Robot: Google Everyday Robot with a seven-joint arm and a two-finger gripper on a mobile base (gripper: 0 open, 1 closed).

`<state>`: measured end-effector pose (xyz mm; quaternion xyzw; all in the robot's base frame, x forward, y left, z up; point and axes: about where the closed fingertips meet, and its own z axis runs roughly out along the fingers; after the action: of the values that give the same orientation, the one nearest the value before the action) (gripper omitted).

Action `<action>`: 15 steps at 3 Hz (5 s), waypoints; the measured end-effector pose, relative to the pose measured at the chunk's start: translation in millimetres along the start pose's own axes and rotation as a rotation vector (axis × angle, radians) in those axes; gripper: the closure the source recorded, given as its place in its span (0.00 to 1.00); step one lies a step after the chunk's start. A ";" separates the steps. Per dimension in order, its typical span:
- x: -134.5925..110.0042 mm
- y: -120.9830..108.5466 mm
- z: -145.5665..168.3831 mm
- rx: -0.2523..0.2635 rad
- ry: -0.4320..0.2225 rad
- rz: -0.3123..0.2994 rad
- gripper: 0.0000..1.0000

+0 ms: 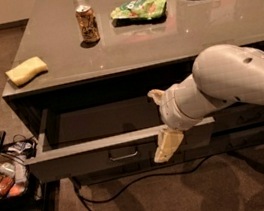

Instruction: Close top drawer

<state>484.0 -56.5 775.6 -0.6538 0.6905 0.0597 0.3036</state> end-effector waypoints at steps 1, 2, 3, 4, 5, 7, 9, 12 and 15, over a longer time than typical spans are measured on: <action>0.3 -0.7 -1.1 0.002 0.000 0.001 0.00; 1.1 -3.2 48.2 0.002 0.005 -0.042 0.00; 0.8 -3.2 48.1 0.003 0.006 -0.044 0.00; 4.6 -12.6 67.1 0.009 0.028 -0.037 0.00; 4.8 -25.4 96.5 0.005 0.055 -0.044 0.00; 7.3 -30.9 105.8 0.009 0.061 -0.033 0.00; 13.3 -55.5 125.5 0.044 0.081 -0.008 0.00; 22.4 -50.5 161.1 -0.017 0.105 0.003 0.00; -7.6 -94.3 149.8 0.085 0.076 -0.065 0.00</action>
Offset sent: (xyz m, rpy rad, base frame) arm 0.0181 0.0092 -0.0315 0.0167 -0.0183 0.0384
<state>623.3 8.8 687.9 -0.6642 0.6819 -0.0045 0.3063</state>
